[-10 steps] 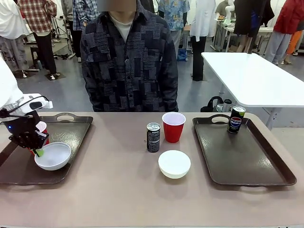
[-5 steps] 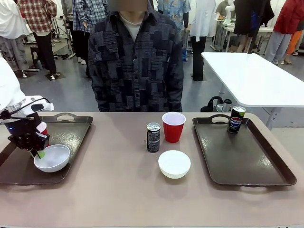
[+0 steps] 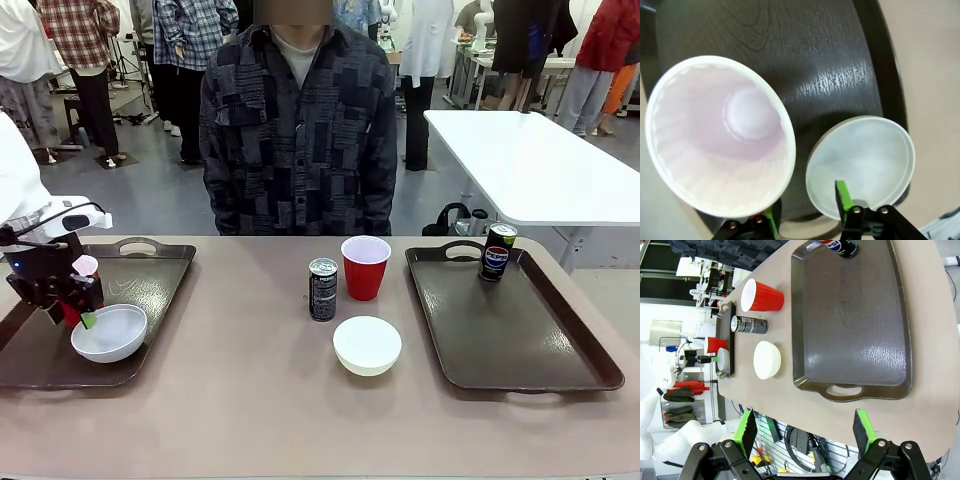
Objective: Prepare tableware on both trays.
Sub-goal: Pick up a Picnic Bowl from the table and place it on a Handle tray.
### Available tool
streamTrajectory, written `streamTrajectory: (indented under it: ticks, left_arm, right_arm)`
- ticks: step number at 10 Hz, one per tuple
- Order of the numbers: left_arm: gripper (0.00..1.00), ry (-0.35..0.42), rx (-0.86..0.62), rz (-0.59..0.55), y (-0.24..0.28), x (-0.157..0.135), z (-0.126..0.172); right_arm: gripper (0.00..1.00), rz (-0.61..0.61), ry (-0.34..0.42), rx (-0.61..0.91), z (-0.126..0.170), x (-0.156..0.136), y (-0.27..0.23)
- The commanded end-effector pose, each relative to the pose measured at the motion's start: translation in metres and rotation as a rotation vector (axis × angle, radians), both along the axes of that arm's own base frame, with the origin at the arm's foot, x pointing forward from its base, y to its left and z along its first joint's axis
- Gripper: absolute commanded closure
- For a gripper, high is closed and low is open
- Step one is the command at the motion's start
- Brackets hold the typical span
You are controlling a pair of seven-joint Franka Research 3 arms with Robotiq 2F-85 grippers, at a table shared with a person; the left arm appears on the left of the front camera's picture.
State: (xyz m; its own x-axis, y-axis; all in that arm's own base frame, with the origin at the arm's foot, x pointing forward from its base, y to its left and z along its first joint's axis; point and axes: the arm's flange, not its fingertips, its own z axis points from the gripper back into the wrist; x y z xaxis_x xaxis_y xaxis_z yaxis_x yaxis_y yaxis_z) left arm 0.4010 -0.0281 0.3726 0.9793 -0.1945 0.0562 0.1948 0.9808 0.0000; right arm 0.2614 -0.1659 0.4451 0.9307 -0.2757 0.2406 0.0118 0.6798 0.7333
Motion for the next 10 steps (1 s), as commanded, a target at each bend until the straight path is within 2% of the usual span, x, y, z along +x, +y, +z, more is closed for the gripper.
streamTrajectory:
  ticks: [1,2,3,7,8,10]
  left_arm:
    - [0.0,-0.003,0.045,-0.019,-0.008,-0.025,0.018]
    - [0.13,0.009,0.043,-0.036,-0.013,-0.026,0.032]
    - [0.0,-0.007,0.05,-0.045,-0.016,-0.026,0.049]
    - [0.0,-0.04,0.091,0.048,-0.024,-0.014,0.092]
    - [0.0,-0.042,0.03,-0.034,-0.02,-0.02,0.078]
    - [0.0,-0.042,0.03,-0.034,-0.02,-0.02,0.078]
  right_arm:
    - [0.0,0.002,-0.012,0.019,0.0,0.002,0.0]
    - [0.0,0.002,-0.012,0.019,0.0,0.002,0.0]
    - [0.0,0.002,-0.012,0.019,0.0,0.002,0.0]
    - [0.0,0.002,-0.012,0.019,0.0,0.002,0.0]
    - [0.0,0.002,-0.012,0.019,0.0,0.002,0.0]
    - [0.0,0.002,-0.012,0.019,0.0,0.002,0.0]
